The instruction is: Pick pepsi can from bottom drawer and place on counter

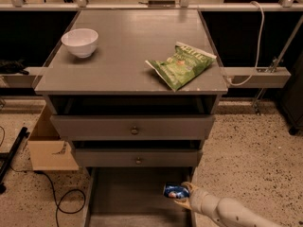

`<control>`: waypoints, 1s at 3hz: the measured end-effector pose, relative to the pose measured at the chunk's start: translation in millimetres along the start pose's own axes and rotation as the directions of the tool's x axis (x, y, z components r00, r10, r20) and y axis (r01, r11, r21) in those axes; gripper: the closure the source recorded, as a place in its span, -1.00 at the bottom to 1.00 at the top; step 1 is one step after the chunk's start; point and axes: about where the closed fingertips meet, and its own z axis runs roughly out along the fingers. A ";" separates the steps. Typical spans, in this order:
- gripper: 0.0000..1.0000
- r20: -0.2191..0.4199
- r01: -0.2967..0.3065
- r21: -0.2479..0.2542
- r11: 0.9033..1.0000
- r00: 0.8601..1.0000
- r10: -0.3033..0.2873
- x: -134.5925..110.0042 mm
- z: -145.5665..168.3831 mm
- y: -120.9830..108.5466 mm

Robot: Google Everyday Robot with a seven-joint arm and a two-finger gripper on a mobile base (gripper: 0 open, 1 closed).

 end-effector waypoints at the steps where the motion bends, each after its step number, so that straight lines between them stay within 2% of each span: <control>1: 1.00 0.000 0.000 0.000 1.000 1.000 0.000 -0.1 -0.1 -0.1; 2: 1.00 -0.009 0.073 0.078 0.994 0.997 -0.073 -20.8 -34.8 -23.9; 3: 1.00 -0.019 0.135 0.142 0.981 0.991 -0.134 -41.6 -70.3 -46.6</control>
Offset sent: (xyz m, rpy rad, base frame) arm 0.0046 -0.0366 0.0732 -0.1113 -0.1501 -0.0358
